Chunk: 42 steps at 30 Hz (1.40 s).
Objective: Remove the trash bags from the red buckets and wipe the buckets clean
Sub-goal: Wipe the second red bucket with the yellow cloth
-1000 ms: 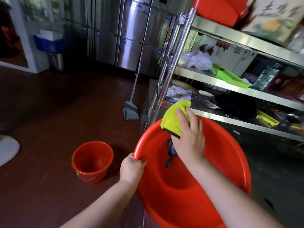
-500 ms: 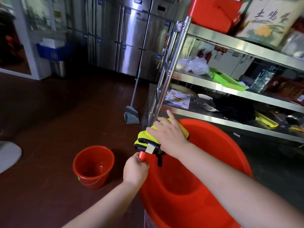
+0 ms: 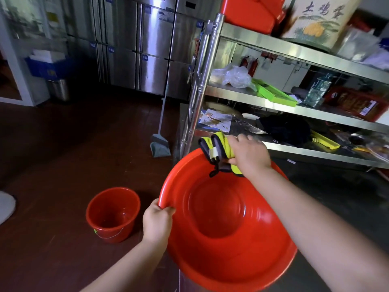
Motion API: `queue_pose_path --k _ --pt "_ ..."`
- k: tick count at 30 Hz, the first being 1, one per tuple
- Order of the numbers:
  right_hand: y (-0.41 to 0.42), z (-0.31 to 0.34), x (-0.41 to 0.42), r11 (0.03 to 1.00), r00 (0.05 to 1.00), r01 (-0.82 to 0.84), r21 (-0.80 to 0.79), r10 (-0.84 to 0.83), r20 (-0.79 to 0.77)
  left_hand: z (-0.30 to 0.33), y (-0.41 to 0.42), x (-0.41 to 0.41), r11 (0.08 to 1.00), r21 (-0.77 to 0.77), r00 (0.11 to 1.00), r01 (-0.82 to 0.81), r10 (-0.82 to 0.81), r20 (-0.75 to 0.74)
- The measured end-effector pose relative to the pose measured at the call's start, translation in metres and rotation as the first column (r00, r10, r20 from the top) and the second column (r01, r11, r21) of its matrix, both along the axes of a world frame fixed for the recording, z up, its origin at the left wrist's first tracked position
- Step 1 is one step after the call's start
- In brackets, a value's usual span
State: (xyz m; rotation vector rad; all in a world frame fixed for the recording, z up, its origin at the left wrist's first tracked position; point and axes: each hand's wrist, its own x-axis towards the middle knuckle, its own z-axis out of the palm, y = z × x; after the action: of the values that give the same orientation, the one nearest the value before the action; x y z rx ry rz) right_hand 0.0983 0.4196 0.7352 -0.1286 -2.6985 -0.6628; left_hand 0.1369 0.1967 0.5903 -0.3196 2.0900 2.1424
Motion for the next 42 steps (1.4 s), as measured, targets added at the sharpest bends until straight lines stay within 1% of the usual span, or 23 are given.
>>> queue_pose_path --k 2,3,5,8,9,11,12,14,16,18,20,22,25,27,29,32,34,35,37,38,40,41,42 --pt "0.011 0.000 0.008 0.999 1.000 0.020 -0.033 -0.021 -0.022 -0.001 0.000 0.005 1.000 -0.012 1.000 0.016 -0.016 -0.014" --pt "0.013 0.001 0.012 0.999 0.999 0.018 -0.042 -0.019 -0.027 -0.002 0.000 0.006 0.997 -0.060 0.999 0.042 -0.044 -0.030" --pt "0.014 0.005 0.018 0.999 1.000 0.002 -0.042 -0.003 -0.011 0.002 -0.004 0.006 0.974 -0.209 0.990 0.091 -0.112 -0.087" --pt "0.007 0.013 0.021 0.998 0.997 -0.065 -0.011 0.066 0.049 0.027 -0.007 -0.011 0.864 -0.499 0.933 0.060 -0.227 -0.281" --pt "0.002 0.015 0.020 0.995 0.992 -0.102 -0.005 0.102 0.068 0.040 -0.005 -0.021 0.823 -0.565 0.903 0.051 -0.280 -0.326" --pt "-0.011 0.016 0.017 0.980 0.977 -0.195 0.028 0.191 0.094 0.068 0.004 -0.040 0.770 -0.629 0.860 0.105 -0.388 -0.331" --pt "-0.017 0.014 0.017 0.970 0.968 -0.238 0.057 0.232 0.101 0.077 0.008 -0.047 0.761 -0.630 0.849 0.153 -0.428 -0.310" --pt "-0.023 0.010 0.017 0.946 0.956 -0.293 0.137 0.285 0.075 0.084 0.014 -0.055 0.774 -0.588 0.843 0.234 -0.463 -0.273" --pt "-0.021 0.002 0.020 0.928 0.942 -0.322 0.185 0.335 -0.038 0.078 0.014 -0.055 0.805 -0.537 0.856 0.253 -0.445 -0.263" --pt "-0.015 -0.007 0.021 0.918 0.911 -0.341 0.204 0.376 -0.169 0.071 0.010 -0.055 0.823 -0.518 0.874 0.234 -0.411 -0.259" --pt "-0.009 -0.013 0.022 0.924 0.889 -0.321 0.210 0.370 -0.269 0.065 0.004 -0.056 0.849 -0.480 0.898 0.219 -0.368 -0.241" --pt "-0.002 -0.015 0.022 0.961 0.921 -0.231 0.150 0.266 -0.285 0.057 -0.004 -0.056 0.895 -0.406 0.928 0.183 -0.293 -0.229" --pt "0.012 -0.018 0.026 0.998 0.970 -0.036 -0.045 0.024 -0.242 0.047 -0.019 -0.053 0.968 -0.227 0.974 0.108 -0.148 -0.170" --pt "0.018 -0.025 0.031 0.986 0.963 0.055 -0.158 -0.094 -0.251 0.041 -0.028 -0.050 0.992 -0.120 0.992 0.044 -0.057 -0.109" --pt "0.019 -0.033 0.032 0.963 0.953 0.100 -0.249 -0.164 -0.253 0.037 -0.034 -0.045 0.999 -0.042 0.998 -0.023 0.021 -0.057" --pt "0.019 -0.035 0.031 0.938 0.956 0.160 -0.306 -0.225 -0.189 0.033 -0.036 -0.035 0.998 -0.010 0.997 -0.066 0.065 -0.038" --pt "0.023 -0.027 0.030 0.940 0.969 0.166 -0.299 -0.212 -0.129 0.031 -0.037 -0.032 0.999 -0.018 0.999 -0.030 0.029 -0.016" --pt "0.025 -0.021 0.030 0.945 0.976 0.154 -0.289 -0.191 -0.107 0.031 -0.037 -0.032 0.999 -0.052 1.000 0.010 -0.010 -0.006" --pt "0.029 -0.005 0.029 0.966 0.989 0.110 -0.235 -0.130 -0.070 0.036 -0.035 -0.035 0.973 -0.218 0.995 0.071 -0.083 -0.047" --pt "0.029 0.004 0.029 0.976 0.995 0.078 -0.201 -0.089 -0.045 0.040 -0.034 -0.038 0.946 -0.316 0.988 0.067 -0.106 -0.109" --pt "0.025 0.019 0.028 0.992 0.999 -0.019 -0.122 0.023 0.029 0.054 -0.026 -0.047 0.897 -0.442 0.944 0.012 -0.156 -0.291" --pt "0.021 0.022 0.028 0.995 0.994 -0.076 -0.066 0.081 0.074 0.062 -0.020 -0.053 0.870 -0.492 0.906 0.011 -0.218 -0.364" --pt "0.016 0.023 0.028 0.992 0.984 -0.123 -0.002 0.122 0.127 0.069 -0.012 -0.059 0.834 -0.550 0.870 0.049 -0.306 -0.387"
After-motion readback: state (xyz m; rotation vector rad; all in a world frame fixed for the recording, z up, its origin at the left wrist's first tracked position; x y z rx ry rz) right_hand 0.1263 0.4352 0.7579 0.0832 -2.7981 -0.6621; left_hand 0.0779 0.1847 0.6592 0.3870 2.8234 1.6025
